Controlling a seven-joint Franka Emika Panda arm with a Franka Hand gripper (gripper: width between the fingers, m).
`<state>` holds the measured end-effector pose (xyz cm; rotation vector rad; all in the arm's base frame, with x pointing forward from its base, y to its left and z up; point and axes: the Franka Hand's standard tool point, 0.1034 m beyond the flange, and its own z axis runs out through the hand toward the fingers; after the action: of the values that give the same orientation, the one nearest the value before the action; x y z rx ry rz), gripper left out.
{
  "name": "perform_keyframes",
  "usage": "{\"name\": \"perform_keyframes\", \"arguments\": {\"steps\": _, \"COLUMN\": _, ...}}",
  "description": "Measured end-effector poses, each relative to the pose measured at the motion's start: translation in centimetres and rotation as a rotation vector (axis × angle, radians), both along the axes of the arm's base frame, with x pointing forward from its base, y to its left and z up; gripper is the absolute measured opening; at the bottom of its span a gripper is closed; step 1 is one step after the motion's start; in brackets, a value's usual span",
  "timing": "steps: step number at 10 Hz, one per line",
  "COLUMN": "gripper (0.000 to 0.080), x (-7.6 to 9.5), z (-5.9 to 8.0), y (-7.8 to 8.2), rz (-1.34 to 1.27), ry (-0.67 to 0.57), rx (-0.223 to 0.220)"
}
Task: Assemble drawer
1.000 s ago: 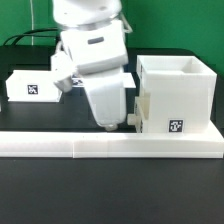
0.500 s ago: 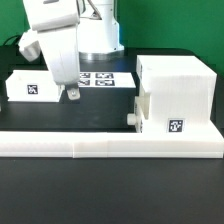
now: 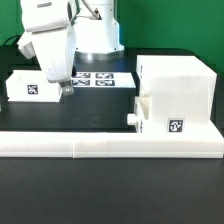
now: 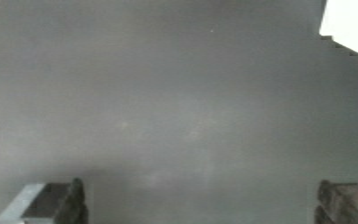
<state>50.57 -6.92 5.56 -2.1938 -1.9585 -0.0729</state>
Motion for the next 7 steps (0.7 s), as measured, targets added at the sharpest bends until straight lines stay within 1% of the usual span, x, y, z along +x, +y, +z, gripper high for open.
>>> {"name": "perform_keyframes", "arguments": {"steps": 1, "gripper": 0.0649, "x": -0.2, "z": 0.0, "y": -0.4, "rz": -0.095, "ry": 0.01, "rx": -0.011}}
{"name": "perform_keyframes", "arguments": {"steps": 2, "gripper": 0.0649, "x": -1.0, "z": 0.1, "y": -1.7, "rz": -0.213, "ry": 0.008, "rx": -0.037}}
{"name": "perform_keyframes", "arguments": {"steps": 4, "gripper": 0.0649, "x": -3.5, "z": 0.3, "y": -2.8, "rz": -0.421, "ry": -0.004, "rx": -0.065}}
{"name": "perform_keyframes", "arguments": {"steps": 5, "gripper": 0.0649, "x": -4.6, "z": 0.2, "y": -3.2, "rz": -0.513, "ry": 0.002, "rx": -0.066}}
{"name": "perform_keyframes", "arguments": {"steps": 7, "gripper": 0.0649, "x": -4.5, "z": 0.0, "y": -3.0, "rz": -0.66, "ry": 0.036, "rx": -0.072}}
